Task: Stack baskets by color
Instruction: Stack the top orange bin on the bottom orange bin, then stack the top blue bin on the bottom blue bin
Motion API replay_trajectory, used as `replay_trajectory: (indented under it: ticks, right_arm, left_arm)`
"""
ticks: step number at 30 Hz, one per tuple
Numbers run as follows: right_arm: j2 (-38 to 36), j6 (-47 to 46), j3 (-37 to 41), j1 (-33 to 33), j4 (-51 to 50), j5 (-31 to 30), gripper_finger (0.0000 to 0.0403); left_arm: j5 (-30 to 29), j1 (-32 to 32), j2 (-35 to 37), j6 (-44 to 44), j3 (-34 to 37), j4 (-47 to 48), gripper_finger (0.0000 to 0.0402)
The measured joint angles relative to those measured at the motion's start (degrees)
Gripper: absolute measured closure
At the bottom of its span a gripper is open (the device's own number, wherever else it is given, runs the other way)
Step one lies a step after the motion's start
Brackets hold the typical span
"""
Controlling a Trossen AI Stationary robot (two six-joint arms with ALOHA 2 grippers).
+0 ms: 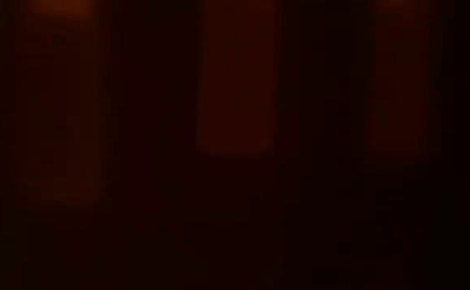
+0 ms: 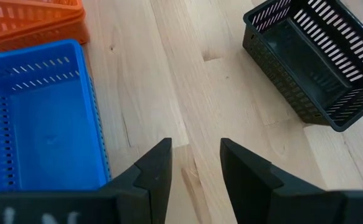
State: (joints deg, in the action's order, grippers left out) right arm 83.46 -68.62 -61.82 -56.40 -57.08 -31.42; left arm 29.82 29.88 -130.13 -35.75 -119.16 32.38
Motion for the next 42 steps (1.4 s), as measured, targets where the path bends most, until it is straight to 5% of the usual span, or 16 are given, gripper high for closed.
replay_trajectory:
  ticks: [24, 32, 36, 39, 42]
  right_arm:
    - [0.00, 0.11, 0.02, 0.00, 0.28, 0.02, 0.0268]
    - [0.00, 0.11, 0.02, 0.00, 0.32, 0.04, 0.0268]
    - [0.00, 0.11, 0.02, 0.01, 0.33, 0.09, 0.0268]
    - [-0.02, 0.11, 0.02, 0.00, 0.35, 0.15, 0.0268]
    - [-0.02, 0.19, 0.02, 0.00, 0.33, 0.03, 0.0268]
  left_arm:
    - [3.08, -1.45, -0.11, -4.65, 12.32, -16.32, 0.0338]
    - [19.03, -3.09, 2.84, -5.27, 11.26, -16.44, 0.0341]
    - [21.40, -5.50, 6.30, -0.99, 11.20, -7.52, 0.0341]
    - [21.08, -7.83, 9.70, 4.90, 11.22, 8.16, 0.0341]
    - [15.56, -9.26, 13.68, 14.31, 11.22, 23.79, 0.0341]
